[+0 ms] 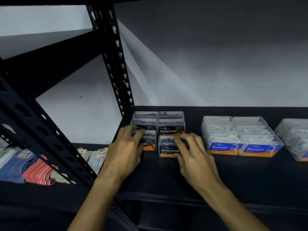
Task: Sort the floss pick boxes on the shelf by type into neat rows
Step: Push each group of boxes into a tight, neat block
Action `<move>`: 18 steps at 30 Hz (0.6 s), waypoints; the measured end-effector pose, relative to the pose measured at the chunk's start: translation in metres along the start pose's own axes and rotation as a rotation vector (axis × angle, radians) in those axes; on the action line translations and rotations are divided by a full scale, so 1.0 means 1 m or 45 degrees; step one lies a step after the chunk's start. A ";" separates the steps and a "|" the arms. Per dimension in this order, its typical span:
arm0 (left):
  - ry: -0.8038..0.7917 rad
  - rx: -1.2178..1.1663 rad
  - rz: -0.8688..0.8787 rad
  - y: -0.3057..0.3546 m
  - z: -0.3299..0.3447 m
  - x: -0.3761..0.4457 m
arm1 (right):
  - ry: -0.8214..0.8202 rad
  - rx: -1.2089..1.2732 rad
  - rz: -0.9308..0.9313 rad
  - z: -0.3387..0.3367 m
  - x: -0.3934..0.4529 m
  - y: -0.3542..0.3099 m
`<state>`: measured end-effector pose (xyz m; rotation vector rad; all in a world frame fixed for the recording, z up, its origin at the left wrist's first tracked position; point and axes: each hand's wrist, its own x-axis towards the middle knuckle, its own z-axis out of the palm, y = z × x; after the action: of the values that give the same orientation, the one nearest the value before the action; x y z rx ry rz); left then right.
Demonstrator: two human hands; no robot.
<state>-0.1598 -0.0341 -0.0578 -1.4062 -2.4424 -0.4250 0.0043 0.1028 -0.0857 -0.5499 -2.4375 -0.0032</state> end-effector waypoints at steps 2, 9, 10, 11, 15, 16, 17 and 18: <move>0.022 -0.004 -0.019 -0.001 0.001 0.002 | 0.010 0.010 0.023 0.004 0.003 0.000; 0.064 0.006 -0.067 0.003 0.006 0.006 | 0.002 0.040 0.068 0.012 0.009 0.000; 0.067 0.006 -0.072 0.003 0.006 0.006 | 0.001 0.046 0.066 0.012 0.009 0.000; 0.071 0.007 -0.075 0.003 0.007 0.007 | 0.002 0.049 0.064 0.013 0.010 0.000; 0.084 0.012 -0.082 0.004 0.008 0.009 | 0.028 0.024 0.073 0.014 0.012 -0.001; 0.087 0.011 -0.080 0.005 0.008 0.009 | 0.033 0.022 0.074 0.014 0.012 -0.001; 0.088 0.009 -0.078 0.005 0.009 0.009 | 0.039 0.023 0.072 0.015 0.012 -0.001; 0.089 0.009 -0.077 0.005 0.009 0.009 | 0.043 0.025 0.071 0.016 0.012 -0.001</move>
<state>-0.1608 -0.0211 -0.0618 -1.2950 -2.4325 -0.4706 -0.0135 0.1084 -0.0913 -0.6038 -2.3866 0.0341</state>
